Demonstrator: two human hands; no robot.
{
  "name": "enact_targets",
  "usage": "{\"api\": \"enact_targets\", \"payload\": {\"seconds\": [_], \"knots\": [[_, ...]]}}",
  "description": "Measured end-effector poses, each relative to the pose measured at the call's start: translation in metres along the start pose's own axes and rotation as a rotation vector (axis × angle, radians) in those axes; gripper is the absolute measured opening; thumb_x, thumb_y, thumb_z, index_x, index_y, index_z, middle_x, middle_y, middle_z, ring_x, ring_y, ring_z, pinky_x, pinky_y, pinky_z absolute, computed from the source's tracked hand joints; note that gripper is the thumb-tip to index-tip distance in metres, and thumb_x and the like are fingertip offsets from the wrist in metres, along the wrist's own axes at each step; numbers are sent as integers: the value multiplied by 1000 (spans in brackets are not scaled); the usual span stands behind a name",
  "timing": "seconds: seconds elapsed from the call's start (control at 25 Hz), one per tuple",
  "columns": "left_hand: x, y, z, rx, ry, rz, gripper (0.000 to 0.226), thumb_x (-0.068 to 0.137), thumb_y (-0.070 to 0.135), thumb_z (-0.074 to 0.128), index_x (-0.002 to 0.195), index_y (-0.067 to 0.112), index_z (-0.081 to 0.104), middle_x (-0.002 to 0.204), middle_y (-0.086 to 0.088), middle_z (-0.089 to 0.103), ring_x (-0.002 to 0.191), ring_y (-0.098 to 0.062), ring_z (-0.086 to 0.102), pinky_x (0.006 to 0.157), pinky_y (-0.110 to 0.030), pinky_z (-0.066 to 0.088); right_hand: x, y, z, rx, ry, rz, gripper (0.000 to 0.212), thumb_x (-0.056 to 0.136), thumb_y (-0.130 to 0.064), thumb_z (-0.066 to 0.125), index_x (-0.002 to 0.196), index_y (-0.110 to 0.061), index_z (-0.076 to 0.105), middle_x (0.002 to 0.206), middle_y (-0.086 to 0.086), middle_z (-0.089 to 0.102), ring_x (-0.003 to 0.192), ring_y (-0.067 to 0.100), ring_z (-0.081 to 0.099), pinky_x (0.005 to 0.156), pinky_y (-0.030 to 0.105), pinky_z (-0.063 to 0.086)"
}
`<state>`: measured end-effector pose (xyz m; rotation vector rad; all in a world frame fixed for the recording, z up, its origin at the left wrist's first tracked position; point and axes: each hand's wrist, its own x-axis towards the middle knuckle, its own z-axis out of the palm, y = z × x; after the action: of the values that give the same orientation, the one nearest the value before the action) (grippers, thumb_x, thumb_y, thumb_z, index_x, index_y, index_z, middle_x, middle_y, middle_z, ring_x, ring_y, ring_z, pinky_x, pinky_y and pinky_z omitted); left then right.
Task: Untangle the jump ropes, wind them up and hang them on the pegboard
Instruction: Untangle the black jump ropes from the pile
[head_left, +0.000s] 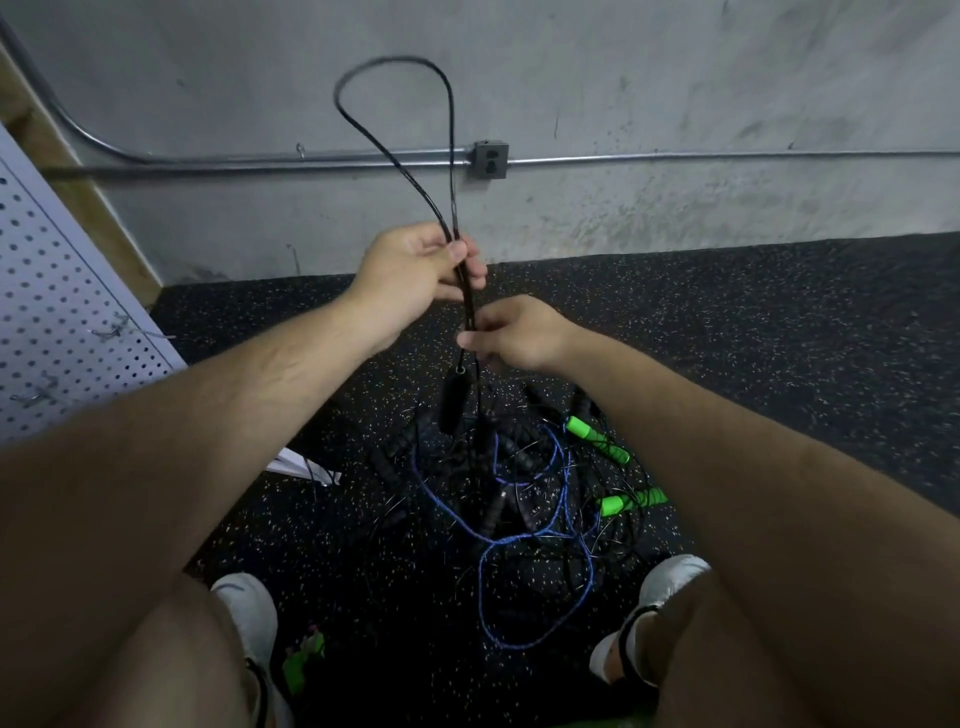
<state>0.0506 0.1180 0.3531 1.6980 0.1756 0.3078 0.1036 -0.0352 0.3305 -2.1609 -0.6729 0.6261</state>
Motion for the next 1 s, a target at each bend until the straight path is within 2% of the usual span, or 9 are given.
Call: {"api": "enact_targets", "payload": {"seconds": [0.12,0.2,0.28,0.4,0.52,0.64,0.8,0.92,1.0], "knots": [[9,4,-13,-117,28,42,15,104,14,53,101,13,67,96,-4,77,97,-23,75,80,-31,60,5,-8,1,-13,121,-59,19,97,-25,67,80,-16,68,70,2,67,60,13,62,66,28,54],[12,1,-20,-128,-37,20,14,103,21,56,108,16,68,111,-5,76,108,-22,71,86,-31,58,2,-16,-4,42,224,-99,15,98,-25,66,87,-16,70,71,1,67,61,12,62,64,28,55],[10,-9,-22,-7,-157,-33,16,101,22,60,114,24,68,123,-2,72,118,-19,66,96,-35,55,-1,-25,-13,111,315,-139,13,99,-24,64,90,-16,71,72,-1,66,61,12,62,61,24,55],[3,-22,-19,140,-325,-29,25,99,13,63,115,31,69,123,7,72,122,-10,62,109,-36,44,1,-35,-23,208,401,-185,20,99,-21,63,87,-7,70,67,3,63,56,14,60,57,24,54],[2,-19,-12,180,-297,29,17,97,23,66,113,29,71,118,8,74,119,-10,64,114,-39,40,1,-38,-25,229,444,-199,26,98,-22,65,81,-2,67,63,4,62,51,12,59,52,22,48],[1,-15,-7,245,-225,4,13,94,38,68,102,28,73,107,6,76,110,-14,67,109,-42,45,-2,-37,-24,194,438,-212,31,96,-24,68,79,1,66,62,7,63,51,13,58,50,23,45],[0,-10,-1,285,-146,32,11,95,28,69,97,19,76,97,-1,77,88,-10,66,88,-30,49,-6,-37,-26,260,417,-234,31,98,-28,65,81,-2,67,64,5,62,52,11,57,53,23,46],[4,-2,-5,202,6,109,12,94,22,70,85,19,78,92,-7,76,80,-11,62,84,-32,49,-10,-30,-26,371,258,-205,9,96,-22,64,99,-14,68,81,3,67,67,14,62,62,28,52],[6,6,-12,96,68,116,18,94,19,70,78,20,77,87,-6,77,81,-12,65,86,-32,53,-8,-14,-16,138,78,-80,21,90,-14,66,111,-15,65,93,0,70,76,16,64,66,30,54]]}}
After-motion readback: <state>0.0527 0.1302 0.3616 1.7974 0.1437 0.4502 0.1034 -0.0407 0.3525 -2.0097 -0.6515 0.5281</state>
